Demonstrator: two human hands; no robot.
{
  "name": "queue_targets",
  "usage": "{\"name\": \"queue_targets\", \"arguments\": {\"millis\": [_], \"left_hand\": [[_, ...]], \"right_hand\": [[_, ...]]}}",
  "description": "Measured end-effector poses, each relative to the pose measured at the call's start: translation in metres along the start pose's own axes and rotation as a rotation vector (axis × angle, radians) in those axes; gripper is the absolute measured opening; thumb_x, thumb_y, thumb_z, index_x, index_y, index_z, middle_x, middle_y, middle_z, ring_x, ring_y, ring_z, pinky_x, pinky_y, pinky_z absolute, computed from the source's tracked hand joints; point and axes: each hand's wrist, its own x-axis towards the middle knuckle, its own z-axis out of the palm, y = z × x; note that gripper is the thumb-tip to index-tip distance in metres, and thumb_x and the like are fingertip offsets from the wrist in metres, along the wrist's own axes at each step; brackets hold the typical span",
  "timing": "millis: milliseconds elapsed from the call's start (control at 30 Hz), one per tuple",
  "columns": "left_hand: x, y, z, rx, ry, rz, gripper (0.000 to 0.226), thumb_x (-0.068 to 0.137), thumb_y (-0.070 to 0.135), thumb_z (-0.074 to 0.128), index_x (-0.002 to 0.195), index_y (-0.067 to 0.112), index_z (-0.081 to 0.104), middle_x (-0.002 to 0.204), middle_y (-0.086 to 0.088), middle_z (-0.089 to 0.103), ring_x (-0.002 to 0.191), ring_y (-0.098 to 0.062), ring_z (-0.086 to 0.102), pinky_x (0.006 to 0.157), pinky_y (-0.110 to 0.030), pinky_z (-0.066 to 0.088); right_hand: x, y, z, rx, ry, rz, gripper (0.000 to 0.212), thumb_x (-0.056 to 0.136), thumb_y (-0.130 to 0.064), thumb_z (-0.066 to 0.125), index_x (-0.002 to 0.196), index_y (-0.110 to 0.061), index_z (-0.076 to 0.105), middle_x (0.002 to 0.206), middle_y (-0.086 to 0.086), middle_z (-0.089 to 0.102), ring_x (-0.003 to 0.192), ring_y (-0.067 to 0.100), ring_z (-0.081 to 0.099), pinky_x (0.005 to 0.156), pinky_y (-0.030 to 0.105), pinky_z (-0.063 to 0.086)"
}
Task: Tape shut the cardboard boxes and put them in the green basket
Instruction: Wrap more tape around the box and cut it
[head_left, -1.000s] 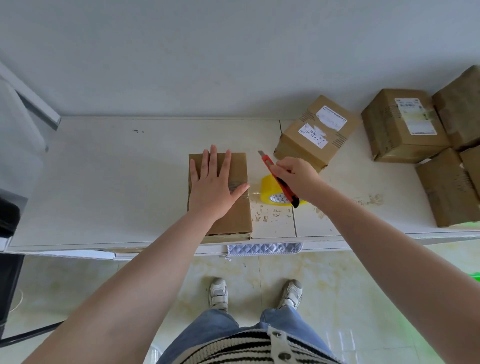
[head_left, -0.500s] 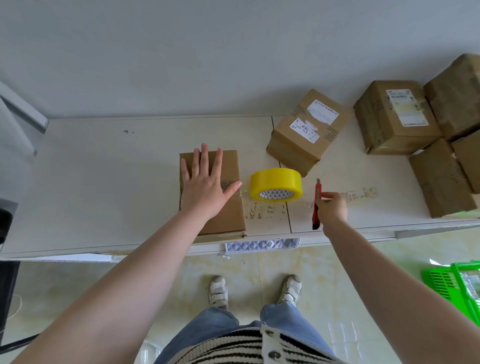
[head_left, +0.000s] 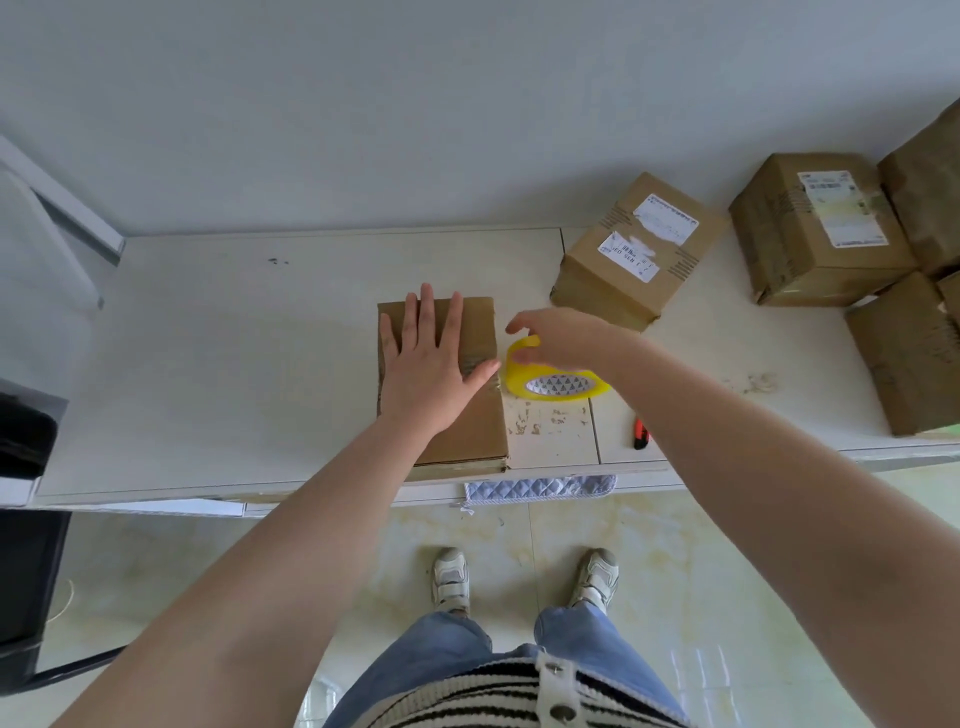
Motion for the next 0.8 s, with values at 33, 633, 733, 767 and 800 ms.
{"name": "queue_targets", "arguments": {"millis": [33, 633, 733, 767, 800], "left_hand": [[0.000, 0.000, 0.000, -0.002, 0.001, 0.003, 0.094, 0.082, 0.079, 0.003, 0.156, 0.023, -0.004, 0.163, -0.014, -0.009, 0.151, -0.031, -0.007, 0.118, -0.054, -0.004], [-0.001, 0.000, 0.000, 0.011, 0.020, 0.009, 0.091, 0.085, 0.077, 0.008, 0.157, 0.022, -0.002, 0.163, -0.016, -0.006, 0.151, -0.033, -0.003, 0.118, -0.054, -0.003], [-0.001, 0.000, -0.001, 0.012, 0.022, 0.008, 0.092, 0.084, 0.078, 0.004, 0.157, 0.022, -0.002, 0.163, -0.016, -0.005, 0.151, -0.033, -0.003, 0.118, -0.054, -0.003], [-0.001, 0.000, -0.001, 0.015, 0.022, 0.008, 0.093, 0.083, 0.078, 0.003, 0.157, 0.022, -0.002, 0.163, -0.016, -0.005, 0.151, -0.033, -0.003, 0.118, -0.054, -0.003], [-0.001, 0.000, 0.000, 0.016, 0.020, 0.009, 0.093, 0.083, 0.078, 0.003, 0.157, 0.022, -0.002, 0.163, -0.015, -0.006, 0.151, -0.032, -0.003, 0.118, -0.054, -0.003]], "right_hand": [[0.001, 0.001, -0.002, 0.008, -0.035, -0.002, 0.048, 0.096, -0.035, 0.055, 0.143, -0.030, 0.043, 0.143, 0.001, 0.049, 0.126, 0.021, 0.050, 0.103, 0.037, 0.042], [0.006, 0.012, -0.007, 0.207, -0.083, -0.025, 0.011, 0.092, -0.018, 0.063, 0.086, -0.026, 0.069, 0.090, -0.015, 0.056, 0.086, 0.010, 0.056, 0.064, 0.019, 0.038], [0.005, 0.010, -0.004, 0.209, -0.059, -0.031, 0.012, 0.091, -0.016, 0.064, 0.082, -0.023, 0.069, 0.088, -0.012, 0.059, 0.087, 0.014, 0.059, 0.066, 0.021, 0.040], [0.004, 0.010, -0.003, 0.214, -0.054, -0.029, 0.012, 0.090, -0.015, 0.065, 0.081, -0.022, 0.068, 0.088, -0.012, 0.060, 0.089, 0.015, 0.058, 0.070, 0.023, 0.041], [0.003, 0.011, -0.003, 0.226, -0.047, -0.023, 0.012, 0.090, -0.015, 0.065, 0.081, -0.023, 0.068, 0.088, -0.011, 0.060, 0.090, 0.015, 0.058, 0.074, 0.024, 0.041]]}}
